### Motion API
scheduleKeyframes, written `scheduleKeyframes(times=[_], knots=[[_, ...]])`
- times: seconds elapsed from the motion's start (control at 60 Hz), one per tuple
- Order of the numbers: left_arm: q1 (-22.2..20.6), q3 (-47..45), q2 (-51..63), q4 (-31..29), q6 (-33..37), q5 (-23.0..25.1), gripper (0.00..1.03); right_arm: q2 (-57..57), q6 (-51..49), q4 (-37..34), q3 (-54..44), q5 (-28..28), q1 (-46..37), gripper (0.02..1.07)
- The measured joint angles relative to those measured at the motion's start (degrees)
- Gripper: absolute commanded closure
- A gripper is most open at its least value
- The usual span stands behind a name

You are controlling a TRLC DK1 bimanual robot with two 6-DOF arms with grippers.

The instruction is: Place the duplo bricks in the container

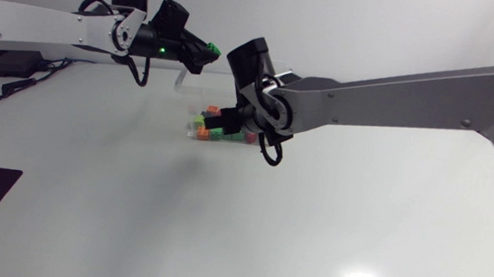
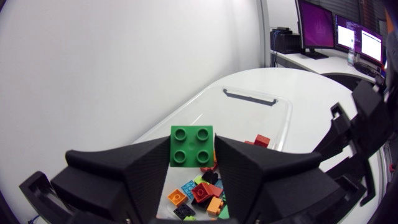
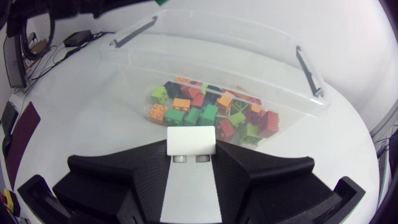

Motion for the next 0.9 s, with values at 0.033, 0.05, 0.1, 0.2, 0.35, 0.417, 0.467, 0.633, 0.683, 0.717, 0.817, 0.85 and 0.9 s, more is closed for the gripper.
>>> scheduleKeyframes(times=[0.033,0.05,0.1,0.2,0.35,0.417,0.467,0.633,0.683,0.717,0.817,0.85,0.9], knots=[[-0.46,0.24,0.59,0.35,0.00,-0.92,0.22,-1.29,-0.11,0.15,-0.85,0.02,-0.02,0.71],[-0.63,0.31,0.79,0.44,0.00,-1.46,0.16,-1.90,-0.26,0.20,-1.27,0.04,-0.02,0.71],[-1.22,0.37,1.27,0.85,0.00,-3.15,0.07,-3.89,-0.46,0.33,-2.47,0.20,-0.04,0.71],[-1.86,0.50,1.79,1.33,-0.09,-4.76,0.05,-7.34,-0.87,0.37,-3.98,0.42,-0.24,0.71],[-2.05,0.50,1.84,0.57,-0.63,-5.75,0.05,-11.56,-1.99,0.61,-4.33,0.66,-1.55,0.71],[-2.05,0.50,1.81,-1.84,-0.59,-5.92,0.05,-12.59,-2.64,0.94,-4.15,0.70,-2.40,0.71],[-2.05,0.26,1.73,-3.96,-0.44,-6.14,0.05,-12.74,-3.04,1.01,-3.65,0.85,-3.08,0.71],[-2.05,-4.59,-1.84,-6.64,0.48,-7.21,0.05,-12.70,-4.13,1.03,-1.18,0.07,-5.09,0.71],[-2.05,-6.10,-3.69,-7.45,0.70,-7.50,0.05,-12.37,-4.70,1.07,0.26,-0.52,-5.79,0.71],[-2.05,-7.30,-5.16,-7.89,0.92,-7.69,0.05,-12.00,-4.98,1.18,1.40,-1.01,-6.19,0.71],[-2.05,-10.45,-9.07,-8.66,1.25,-9.14,0.05,-10.19,-5.68,1.22,4.74,-2.47,-7.23,0.71],[-2.05,-11.41,-10.19,-8.74,1.55,-9.25,0.05,-9.20,-6.10,1.22,5.95,-2.93,-7.54,0.71],[-2.03,-12.85,-11.80,-8.72,1.64,-9.33,0.05,-7.85,-6.49,1.22,7.21,-3.34,-7.85,0.71]])
